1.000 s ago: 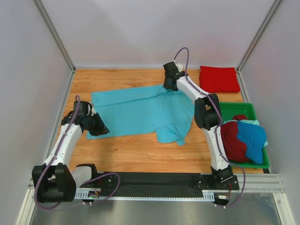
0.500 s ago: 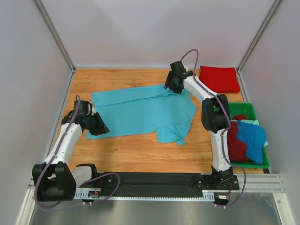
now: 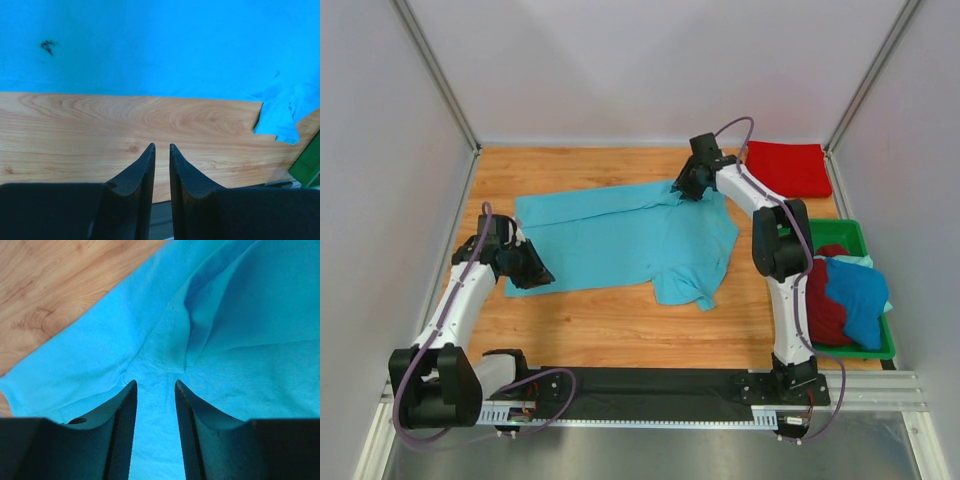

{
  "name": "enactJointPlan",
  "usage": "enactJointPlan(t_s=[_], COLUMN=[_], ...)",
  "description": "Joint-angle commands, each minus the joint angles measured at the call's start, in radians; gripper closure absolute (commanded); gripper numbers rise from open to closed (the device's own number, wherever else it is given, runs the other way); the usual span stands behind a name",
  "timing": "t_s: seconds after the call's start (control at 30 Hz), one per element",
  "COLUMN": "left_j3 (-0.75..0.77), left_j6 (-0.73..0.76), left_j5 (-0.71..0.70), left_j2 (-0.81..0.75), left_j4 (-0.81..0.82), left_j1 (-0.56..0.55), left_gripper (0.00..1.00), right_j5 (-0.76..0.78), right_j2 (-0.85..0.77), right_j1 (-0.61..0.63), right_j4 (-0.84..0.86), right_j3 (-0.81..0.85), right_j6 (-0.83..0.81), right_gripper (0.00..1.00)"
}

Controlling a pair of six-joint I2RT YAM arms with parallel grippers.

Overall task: Fold and stack the t-shirts
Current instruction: Fold the tshirt

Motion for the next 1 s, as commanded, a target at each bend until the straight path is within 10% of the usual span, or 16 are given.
enactJointPlan(t_s=[0.0,0.97], left_j3=[0.008,0.013], left_j6=[0.018,0.024], left_j5=[0.016,0.008], left_j2=[0.01,0.026], left_j4=[0.025,0.021], left_j1=[-0.001,0.002], left_gripper=[0.76,0.75], right_j5=[-0.007,-0.01], right_j2=[0.005,0.112], right_j1=[0.001,-0.011], right_j4=[0.043,0.064], right_j3=[-0.017,0.044], right_j6=[0.026,-0.036], right_gripper=[0.62,0.62])
